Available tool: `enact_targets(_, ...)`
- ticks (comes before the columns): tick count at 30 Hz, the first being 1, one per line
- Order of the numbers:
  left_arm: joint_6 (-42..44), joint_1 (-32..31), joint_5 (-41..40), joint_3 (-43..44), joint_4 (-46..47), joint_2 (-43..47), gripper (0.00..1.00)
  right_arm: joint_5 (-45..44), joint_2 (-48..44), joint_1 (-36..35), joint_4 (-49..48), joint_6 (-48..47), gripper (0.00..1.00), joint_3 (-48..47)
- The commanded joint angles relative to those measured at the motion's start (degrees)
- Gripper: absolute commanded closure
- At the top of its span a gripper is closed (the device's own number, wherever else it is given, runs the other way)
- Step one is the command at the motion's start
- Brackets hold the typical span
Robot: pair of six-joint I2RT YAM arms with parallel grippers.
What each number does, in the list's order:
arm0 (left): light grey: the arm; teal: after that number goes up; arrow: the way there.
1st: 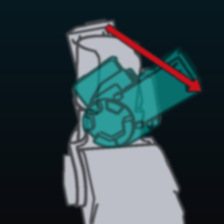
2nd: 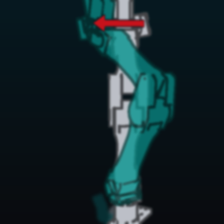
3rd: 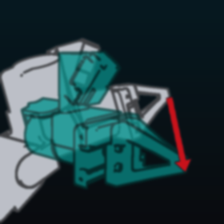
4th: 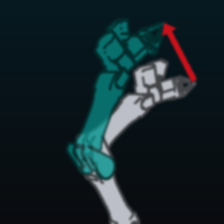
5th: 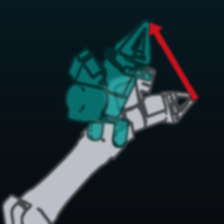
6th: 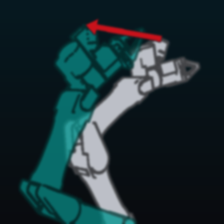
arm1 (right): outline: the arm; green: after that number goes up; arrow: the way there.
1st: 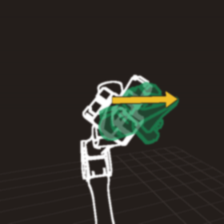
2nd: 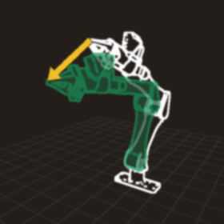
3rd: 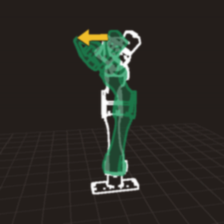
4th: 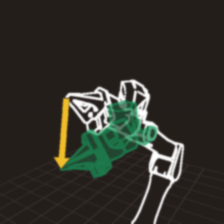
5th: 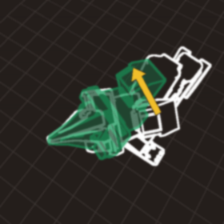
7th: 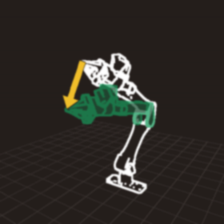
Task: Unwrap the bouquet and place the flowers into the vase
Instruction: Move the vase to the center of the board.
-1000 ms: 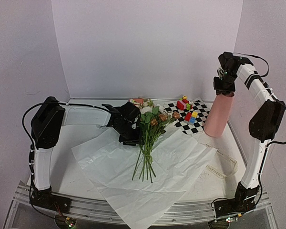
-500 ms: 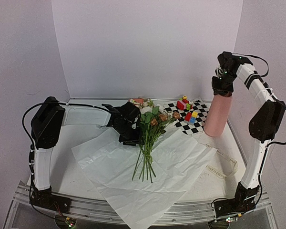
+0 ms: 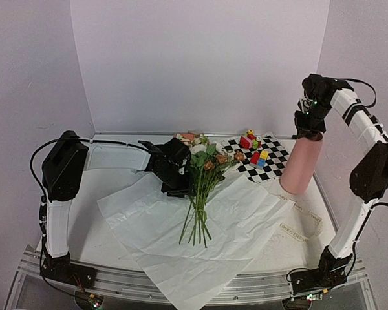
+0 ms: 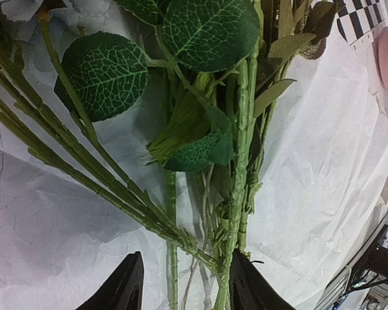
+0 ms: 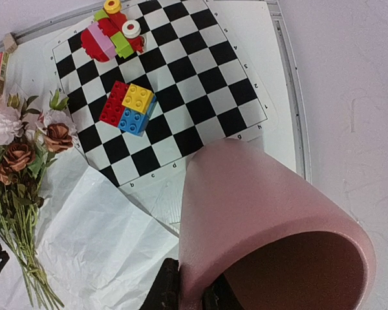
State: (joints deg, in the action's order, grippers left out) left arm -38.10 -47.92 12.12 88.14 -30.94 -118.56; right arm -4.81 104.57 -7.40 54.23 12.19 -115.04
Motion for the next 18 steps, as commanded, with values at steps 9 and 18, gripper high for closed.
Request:
enact_targets(9, -1.0, 0.1, 0.3, 0.0, 1.2, 2.2, 0.53, 0.6, -10.9, 0.3, 0.6, -0.7, 0.86, 6.0)
enact_targets(18, -1.0, 0.0, 0.1, -0.8, 1.2, 3.1, 0.52, -1.6, -11.2, 0.3, 1.2, 0.2, 0.56, 4.4)
